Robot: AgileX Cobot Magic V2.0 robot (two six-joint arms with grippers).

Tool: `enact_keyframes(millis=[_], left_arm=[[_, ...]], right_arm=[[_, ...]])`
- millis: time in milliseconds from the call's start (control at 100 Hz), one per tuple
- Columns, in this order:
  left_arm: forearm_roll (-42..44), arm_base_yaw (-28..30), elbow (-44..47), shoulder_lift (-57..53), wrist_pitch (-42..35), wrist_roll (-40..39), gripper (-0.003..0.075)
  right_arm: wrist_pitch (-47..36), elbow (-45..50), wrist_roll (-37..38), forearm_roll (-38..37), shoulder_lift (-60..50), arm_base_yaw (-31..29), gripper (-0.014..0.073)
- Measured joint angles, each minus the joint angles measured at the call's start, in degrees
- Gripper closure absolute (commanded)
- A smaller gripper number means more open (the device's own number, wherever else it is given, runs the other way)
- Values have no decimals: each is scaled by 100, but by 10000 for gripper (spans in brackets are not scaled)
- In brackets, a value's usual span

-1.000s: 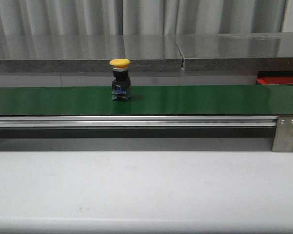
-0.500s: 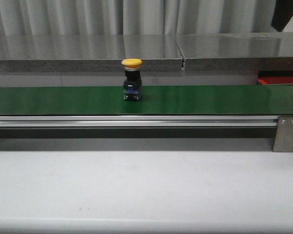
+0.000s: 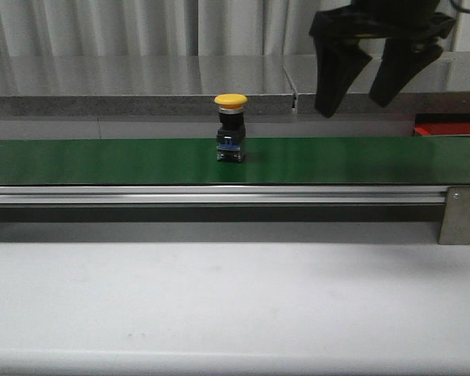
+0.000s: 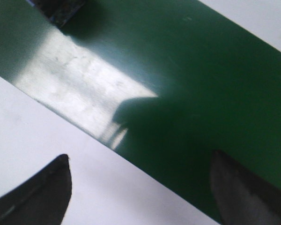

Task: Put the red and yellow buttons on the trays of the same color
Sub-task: 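Move the right gripper back over the yellow button on the belt, then lower the right gripper, grasp the yellow button and lift it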

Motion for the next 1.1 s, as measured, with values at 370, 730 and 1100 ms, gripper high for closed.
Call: enact_keyframes(millis=[370, 730, 1100], left_arm=[[0, 0, 0, 0, 0, 0, 741], [0, 0, 0, 0, 0, 0, 741], [0, 0, 0, 0, 0, 0, 741]], right_arm=[[-63, -1088, 0, 27, 911, 391, -3], [-49, -1911, 0, 82, 1548, 444, -3], [-116, -1991, 0, 82, 1712, 444, -3]])
